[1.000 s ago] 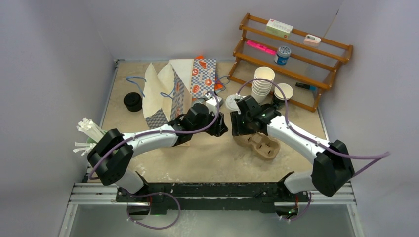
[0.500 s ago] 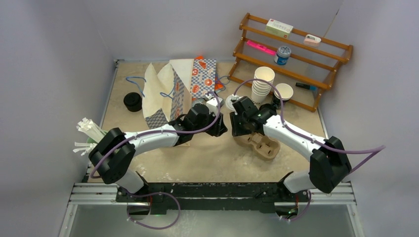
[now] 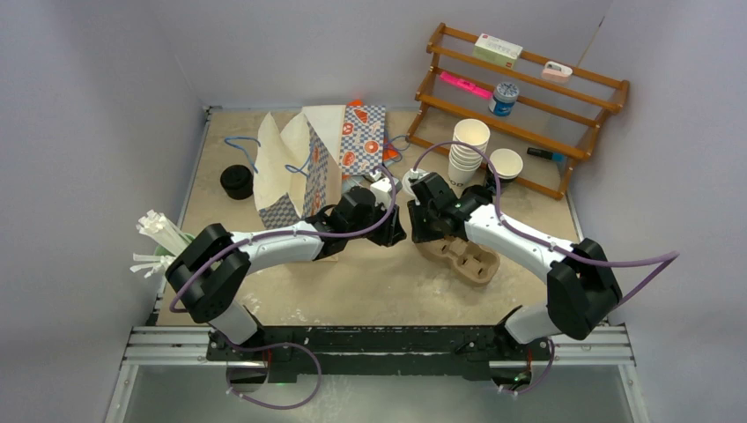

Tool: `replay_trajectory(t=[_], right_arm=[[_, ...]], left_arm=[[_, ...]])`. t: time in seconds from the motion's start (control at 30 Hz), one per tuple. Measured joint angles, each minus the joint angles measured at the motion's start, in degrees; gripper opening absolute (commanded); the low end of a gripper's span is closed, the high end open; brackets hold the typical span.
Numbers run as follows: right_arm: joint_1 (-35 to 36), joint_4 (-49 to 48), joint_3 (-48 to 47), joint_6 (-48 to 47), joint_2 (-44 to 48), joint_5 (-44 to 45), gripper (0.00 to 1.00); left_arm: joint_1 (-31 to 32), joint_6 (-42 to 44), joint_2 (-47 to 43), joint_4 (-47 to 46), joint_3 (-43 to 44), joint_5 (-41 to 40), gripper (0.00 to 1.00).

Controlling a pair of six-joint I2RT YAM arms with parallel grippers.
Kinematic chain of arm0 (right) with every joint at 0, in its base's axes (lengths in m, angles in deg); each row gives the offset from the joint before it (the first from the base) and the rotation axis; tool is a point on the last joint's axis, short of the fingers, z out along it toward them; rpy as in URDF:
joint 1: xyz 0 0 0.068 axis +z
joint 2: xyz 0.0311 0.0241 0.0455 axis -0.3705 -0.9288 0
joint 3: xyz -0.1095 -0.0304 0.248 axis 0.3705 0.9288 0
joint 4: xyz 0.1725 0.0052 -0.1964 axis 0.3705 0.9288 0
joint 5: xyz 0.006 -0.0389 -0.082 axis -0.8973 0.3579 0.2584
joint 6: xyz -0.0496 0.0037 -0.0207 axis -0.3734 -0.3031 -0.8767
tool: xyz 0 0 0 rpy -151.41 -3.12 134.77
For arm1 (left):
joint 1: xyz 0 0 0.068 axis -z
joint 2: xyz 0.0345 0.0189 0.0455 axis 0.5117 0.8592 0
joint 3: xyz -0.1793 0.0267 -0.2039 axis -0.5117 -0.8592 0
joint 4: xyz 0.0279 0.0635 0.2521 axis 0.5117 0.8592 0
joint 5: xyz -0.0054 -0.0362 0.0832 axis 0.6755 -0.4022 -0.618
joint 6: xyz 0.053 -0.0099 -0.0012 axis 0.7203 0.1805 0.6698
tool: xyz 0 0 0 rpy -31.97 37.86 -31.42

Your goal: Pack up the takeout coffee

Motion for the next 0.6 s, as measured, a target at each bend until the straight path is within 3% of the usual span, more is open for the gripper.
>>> replay_trajectory(t=[0.23, 0.43, 0.6], right_arm=[[0.00, 0.00, 0.35, 0.13, -0.39, 0.46, 0.21], [0.04, -0.24, 0.70, 0.31, -0.35, 1.51, 0.01], [0.04, -0.35, 1.66, 0.50, 1.75, 1.57, 0.00]], left_arm=[[0.00, -0.02, 0.79, -0.37, 0.00, 0.28, 0.29], [0.00, -0.02, 1.62, -0.98, 0.00, 0.35, 0.31], [0.00, -0.07, 2.62, -1.77, 0.00, 0.98, 0.39]])
